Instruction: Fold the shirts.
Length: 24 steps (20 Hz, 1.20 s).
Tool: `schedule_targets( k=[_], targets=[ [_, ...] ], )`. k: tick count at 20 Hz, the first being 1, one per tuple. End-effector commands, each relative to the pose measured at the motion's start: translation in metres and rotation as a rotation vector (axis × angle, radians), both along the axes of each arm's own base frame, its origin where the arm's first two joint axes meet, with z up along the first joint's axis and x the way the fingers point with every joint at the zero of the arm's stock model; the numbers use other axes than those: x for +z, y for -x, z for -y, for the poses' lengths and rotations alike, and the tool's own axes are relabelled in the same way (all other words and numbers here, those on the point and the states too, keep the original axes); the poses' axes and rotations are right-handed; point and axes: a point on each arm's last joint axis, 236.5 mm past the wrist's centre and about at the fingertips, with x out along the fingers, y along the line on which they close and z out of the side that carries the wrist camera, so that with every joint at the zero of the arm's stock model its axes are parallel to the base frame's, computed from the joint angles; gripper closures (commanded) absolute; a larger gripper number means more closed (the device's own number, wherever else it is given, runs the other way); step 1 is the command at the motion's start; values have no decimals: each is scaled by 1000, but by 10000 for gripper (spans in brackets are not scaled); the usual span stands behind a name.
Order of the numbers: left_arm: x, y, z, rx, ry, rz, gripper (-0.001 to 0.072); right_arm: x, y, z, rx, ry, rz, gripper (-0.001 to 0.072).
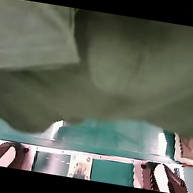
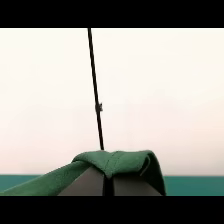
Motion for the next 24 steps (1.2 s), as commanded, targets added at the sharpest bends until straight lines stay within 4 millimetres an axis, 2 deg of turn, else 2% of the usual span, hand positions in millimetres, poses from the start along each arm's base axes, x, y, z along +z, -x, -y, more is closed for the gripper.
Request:
schedule_targets(
  k=[1,2,4,6,9,12,13,15,17,20,24],
  targets=[
    [-70,-55,-16,7,76,-231,682,-69,-43,16,63,-116,-162,696],
    [-100,-78,-14,-35,112,-316,681,-100,-60,21,91,-164,-224,696],
    [-163,-124,-7,-117,174,-473,682,-175,-94,28,143,-255,-373,696],
    [-236,-167,1,-154,219,-630,681,-256,-127,29,180,-317,-523,696],
    [-345,-223,10,-142,259,-839,682,-362,-171,33,178,-413,-704,696],
    [-427,-270,13,-94,304,-949,682,-452,-213,47,145,-491,-852,696],
    [-449,-283,10,-65,325,-969,681,-474,-226,52,139,-517,-886,696],
    [-482,-307,2,-9,375,-973,682,-504,-254,60,141,-572,-922,695],
    [-492,-327,-7,45,426,-930,681,-516,-282,65,152,-611,-914,695],
    [-477,-353,-22,116,498,-812,682,-504,-323,70,180,-650,-843,695],
    [-439,-373,-31,129,473,-685,682,-465,-364,73,202,-617,-725,695]
  ],
)
